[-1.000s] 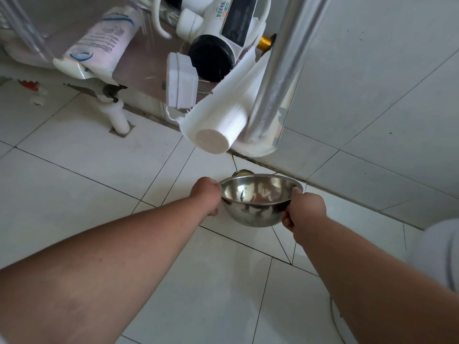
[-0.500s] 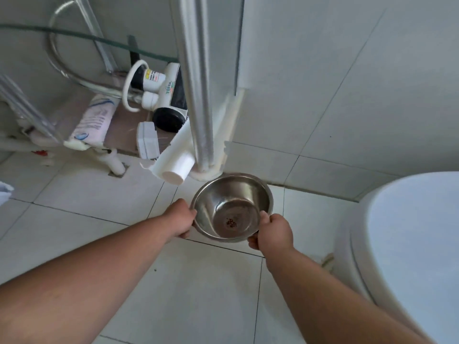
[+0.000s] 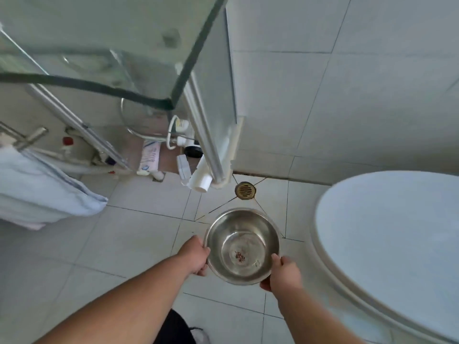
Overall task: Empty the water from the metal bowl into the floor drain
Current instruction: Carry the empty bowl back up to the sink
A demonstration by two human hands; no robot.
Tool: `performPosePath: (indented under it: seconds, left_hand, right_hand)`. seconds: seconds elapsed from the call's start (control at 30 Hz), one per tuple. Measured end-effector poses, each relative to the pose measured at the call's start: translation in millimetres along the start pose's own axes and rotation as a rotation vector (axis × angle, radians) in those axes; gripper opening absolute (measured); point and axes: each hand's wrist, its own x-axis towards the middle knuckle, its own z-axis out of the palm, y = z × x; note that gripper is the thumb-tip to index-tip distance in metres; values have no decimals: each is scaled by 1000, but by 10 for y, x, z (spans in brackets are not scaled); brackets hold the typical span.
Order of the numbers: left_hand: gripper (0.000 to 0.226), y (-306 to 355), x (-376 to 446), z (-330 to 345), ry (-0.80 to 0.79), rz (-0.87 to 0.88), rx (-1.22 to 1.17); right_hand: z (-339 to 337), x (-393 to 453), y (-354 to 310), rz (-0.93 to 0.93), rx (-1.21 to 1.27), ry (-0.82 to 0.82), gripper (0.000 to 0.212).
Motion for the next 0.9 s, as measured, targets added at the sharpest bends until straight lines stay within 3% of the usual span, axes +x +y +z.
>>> performPosePath:
  seconds: [0.23, 0.57, 0.9]
  left_hand:
    - [10, 120, -1702, -240, -74, -33, -25]
    - [13, 751, -3977, -1030, -102, 92, -130]
    - [20, 1074, -5016, -1480, -1, 219, -392]
  right_hand:
    - [-680, -1421, -92, -68, -88, 7, 37]
    - [-1631, -3491, -1157, -282, -146, -13, 38]
    - [-1880, -4359, -1991, -472, -194, -47, 39]
